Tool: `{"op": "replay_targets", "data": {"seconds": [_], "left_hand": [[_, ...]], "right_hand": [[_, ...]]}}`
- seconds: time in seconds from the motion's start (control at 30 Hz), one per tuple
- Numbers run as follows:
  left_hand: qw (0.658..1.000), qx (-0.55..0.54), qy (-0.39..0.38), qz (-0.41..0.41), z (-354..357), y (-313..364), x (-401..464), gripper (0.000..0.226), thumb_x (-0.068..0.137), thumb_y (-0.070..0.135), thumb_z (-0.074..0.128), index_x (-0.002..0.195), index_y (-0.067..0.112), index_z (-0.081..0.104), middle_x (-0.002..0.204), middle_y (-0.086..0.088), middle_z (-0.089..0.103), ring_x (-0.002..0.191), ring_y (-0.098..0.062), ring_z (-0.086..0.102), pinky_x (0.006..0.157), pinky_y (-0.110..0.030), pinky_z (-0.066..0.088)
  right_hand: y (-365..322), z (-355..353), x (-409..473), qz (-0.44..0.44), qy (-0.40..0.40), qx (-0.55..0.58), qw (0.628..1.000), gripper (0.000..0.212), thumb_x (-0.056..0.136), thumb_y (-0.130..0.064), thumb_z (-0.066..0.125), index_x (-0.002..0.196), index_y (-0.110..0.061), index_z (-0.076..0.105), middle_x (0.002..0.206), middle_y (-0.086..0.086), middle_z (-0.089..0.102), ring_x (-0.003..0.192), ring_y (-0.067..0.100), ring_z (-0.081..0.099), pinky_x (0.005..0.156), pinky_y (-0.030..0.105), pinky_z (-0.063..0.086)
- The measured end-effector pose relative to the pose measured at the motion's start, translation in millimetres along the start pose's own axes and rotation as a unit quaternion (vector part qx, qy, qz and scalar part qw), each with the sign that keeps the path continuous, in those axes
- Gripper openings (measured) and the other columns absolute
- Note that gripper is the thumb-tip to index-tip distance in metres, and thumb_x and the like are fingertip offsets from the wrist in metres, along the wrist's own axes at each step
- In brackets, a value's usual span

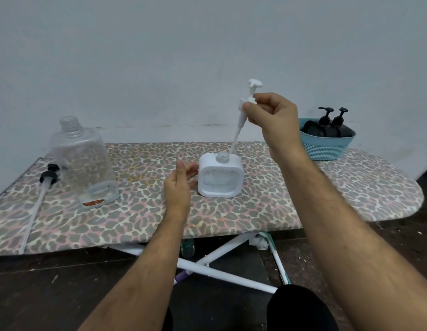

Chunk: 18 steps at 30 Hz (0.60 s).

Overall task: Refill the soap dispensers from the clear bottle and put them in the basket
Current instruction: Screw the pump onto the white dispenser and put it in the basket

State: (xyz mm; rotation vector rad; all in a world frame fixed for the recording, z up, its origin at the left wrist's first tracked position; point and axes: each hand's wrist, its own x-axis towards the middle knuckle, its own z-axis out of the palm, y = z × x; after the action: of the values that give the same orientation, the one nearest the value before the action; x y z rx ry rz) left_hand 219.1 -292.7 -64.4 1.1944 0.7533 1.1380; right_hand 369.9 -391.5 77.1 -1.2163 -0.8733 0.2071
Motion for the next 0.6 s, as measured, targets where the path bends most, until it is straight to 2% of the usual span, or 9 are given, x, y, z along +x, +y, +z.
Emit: {"op": "replay_targets", "data": {"seconds": [0.1,0.2,0.27,0.4,0.5,0.6], "left_hand": [[1.0,0.014,-0.005,0.0,-2,0,-1,0.079,0.085,0.068,0.033,0.117,0.006,0.069,0.104,-0.004,0.075,0.092,-0.018,0.074,0.076,-0.029,0.06],[1.0,0.016,-0.01,-0.004,-3,1,-1,0.081,0.084,0.07,0.033,0.118,0.006,0.069,0.104,-0.003,0.075,0.092,-0.019,0.074,0.078,-0.033,0.061],[1.0,0.018,-0.011,-0.005,-4,2,-2,0.082,0.083,0.07,0.032,0.118,0.007,0.069,0.104,-0.003,0.075,0.093,-0.02,0.073,0.079,-0.034,0.061],[0.999,0.024,-0.022,0.0,-4,1,-1,0.079,0.084,0.069,0.033,0.118,0.008,0.07,0.106,-0.003,0.075,0.094,-0.019,0.073,0.076,-0.034,0.062],[0.999,0.019,-0.033,0.002,-4,-1,-1,0.077,0.085,0.067,0.033,0.117,0.008,0.07,0.104,-0.002,0.075,0.09,-0.014,0.073,0.067,-0.022,0.058],[0.999,0.027,-0.035,0.006,-3,-4,1,0.062,0.092,0.059,0.042,0.116,0.009,0.071,0.103,-0.001,0.075,0.091,-0.016,0.073,0.068,-0.027,0.06]], "right_hand": [[2,5,-6,-0.009,-0.008,-0.013,1.0,0.017,0.084,-0.004,0.076,0.088,-0.019,0.069,0.07,-0.009,0.07,0.073,0.007,0.066,0.077,0.025,0.055],[6,9,-11,-0.011,-0.014,-0.017,1.0,0.018,0.084,-0.004,0.075,0.089,-0.02,0.069,0.068,-0.013,0.07,0.073,0.005,0.066,0.077,0.023,0.053],[9,11,-12,-0.011,-0.015,-0.023,1.0,0.017,0.084,-0.005,0.076,0.091,-0.019,0.069,0.072,-0.012,0.072,0.077,0.006,0.068,0.078,0.022,0.053],[21,14,-15,0.007,-0.034,-0.042,0.999,0.017,0.085,-0.011,0.077,0.099,-0.016,0.07,0.09,0.003,0.075,0.09,0.014,0.072,0.083,0.025,0.056],[32,13,-21,0.016,-0.056,-0.082,0.995,0.014,0.086,-0.014,0.077,0.098,-0.019,0.07,0.088,-0.002,0.076,0.087,0.009,0.072,0.082,0.022,0.056],[43,12,-27,0.028,-0.07,-0.106,0.992,0.014,0.087,-0.016,0.077,0.094,-0.025,0.069,0.086,-0.006,0.076,0.087,0.007,0.072,0.082,0.023,0.055]]}}
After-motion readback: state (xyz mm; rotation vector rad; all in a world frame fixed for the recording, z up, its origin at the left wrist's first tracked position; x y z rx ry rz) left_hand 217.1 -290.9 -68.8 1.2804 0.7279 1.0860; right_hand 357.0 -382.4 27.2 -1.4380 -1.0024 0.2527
